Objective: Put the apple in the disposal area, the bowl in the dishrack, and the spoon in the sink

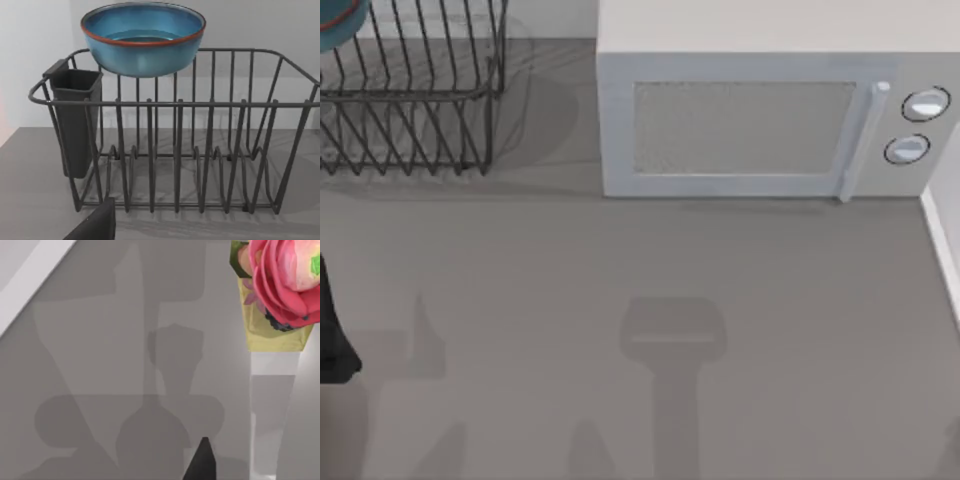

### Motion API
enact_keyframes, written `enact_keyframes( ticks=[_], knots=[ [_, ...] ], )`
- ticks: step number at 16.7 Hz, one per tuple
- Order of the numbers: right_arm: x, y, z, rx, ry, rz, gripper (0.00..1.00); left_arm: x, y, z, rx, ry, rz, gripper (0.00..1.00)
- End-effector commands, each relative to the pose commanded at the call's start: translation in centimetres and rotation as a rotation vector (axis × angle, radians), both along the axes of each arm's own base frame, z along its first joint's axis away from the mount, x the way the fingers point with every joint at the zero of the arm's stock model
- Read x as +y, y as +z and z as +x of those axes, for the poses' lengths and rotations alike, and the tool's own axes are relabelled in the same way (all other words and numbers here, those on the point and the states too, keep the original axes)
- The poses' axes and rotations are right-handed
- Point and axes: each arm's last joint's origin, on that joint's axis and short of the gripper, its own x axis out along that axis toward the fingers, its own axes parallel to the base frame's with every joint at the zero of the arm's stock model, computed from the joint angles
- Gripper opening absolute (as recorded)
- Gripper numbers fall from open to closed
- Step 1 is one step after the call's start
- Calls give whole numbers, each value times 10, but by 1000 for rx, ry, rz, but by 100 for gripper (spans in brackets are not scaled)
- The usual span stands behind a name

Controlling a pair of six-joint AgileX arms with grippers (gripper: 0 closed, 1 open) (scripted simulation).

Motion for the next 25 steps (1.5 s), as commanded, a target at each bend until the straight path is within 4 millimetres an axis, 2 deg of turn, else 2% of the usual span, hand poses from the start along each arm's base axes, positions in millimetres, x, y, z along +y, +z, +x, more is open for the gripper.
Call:
enact_keyframes(
  ticks=[6,8,10,13,18,22,25],
  knots=[
    [-1,-1,2,5,-3,4,0,0,0,0,0,0,0,100],
    [-5,3,13,17,-10,12,0,0,0,0,0,0,0,100],
    [-11,7,32,38,-18,25,0,0,0,0,0,0,0,100],
    [-22,18,76,65,-24,38,0,0,0,0,0,0,0,100],
    [-28,30,175,71,-28,36,0,0,0,0,0,0,0,100],
    [-9,24,243,49,-24,26,0,0,0,0,0,0,0,100],
    [15,13,277,25,-17,19,0,0,0,0,0,0,0,100]
  ],
)
